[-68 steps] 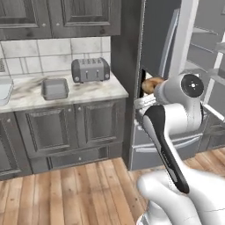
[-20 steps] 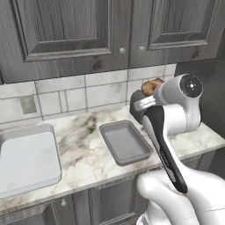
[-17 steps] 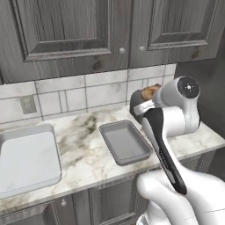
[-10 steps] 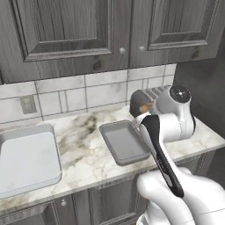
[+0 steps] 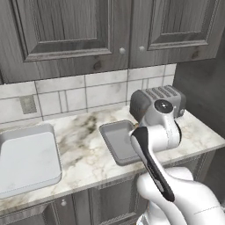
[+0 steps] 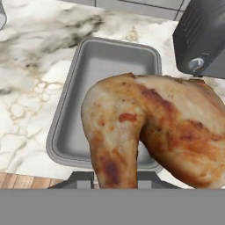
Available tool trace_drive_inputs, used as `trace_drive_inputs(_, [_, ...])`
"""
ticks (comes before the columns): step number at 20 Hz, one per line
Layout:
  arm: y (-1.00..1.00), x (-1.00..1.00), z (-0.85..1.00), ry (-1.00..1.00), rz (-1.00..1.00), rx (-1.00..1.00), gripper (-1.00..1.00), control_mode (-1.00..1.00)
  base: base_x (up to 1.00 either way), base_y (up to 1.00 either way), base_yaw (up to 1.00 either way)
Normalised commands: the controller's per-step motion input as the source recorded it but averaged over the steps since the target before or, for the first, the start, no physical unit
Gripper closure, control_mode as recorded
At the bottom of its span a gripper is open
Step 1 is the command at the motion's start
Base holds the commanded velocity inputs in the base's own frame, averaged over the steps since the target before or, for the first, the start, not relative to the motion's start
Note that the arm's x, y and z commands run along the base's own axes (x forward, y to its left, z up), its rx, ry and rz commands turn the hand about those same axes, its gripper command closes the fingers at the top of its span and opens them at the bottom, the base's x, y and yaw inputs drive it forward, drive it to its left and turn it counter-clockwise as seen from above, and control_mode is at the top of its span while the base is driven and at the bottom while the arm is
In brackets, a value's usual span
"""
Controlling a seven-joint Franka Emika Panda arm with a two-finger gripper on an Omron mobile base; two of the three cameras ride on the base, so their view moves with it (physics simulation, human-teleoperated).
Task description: Place one squash and one chicken drumstick in each tupperware on the nearby counter, to pack two identical lunches.
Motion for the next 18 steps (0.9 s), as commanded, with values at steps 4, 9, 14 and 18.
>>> trace_drive_inputs(4, [0.15, 0.20, -0.54, 0.19, 0.01, 0.02, 1.00, -1.00, 0.00, 0.00, 0.00])
trace_drive_inputs(9, [0.06, 0.26, -0.42, 0.15, 0.03, 0.02, 1.00, -1.00, 0.00, 0.00, 0.00])
trace_drive_inputs(14, [0.14, 0.34, -0.43, 0.08, 0.02, 0.00, 1.00, -1.00, 0.00, 0.00, 0.00])
trace_drive_inputs(18, [0.26, 0.54, -0.27, 0.00, 0.00, 0.00, 1.00, -1.00, 0.00, 0.00, 0.00])
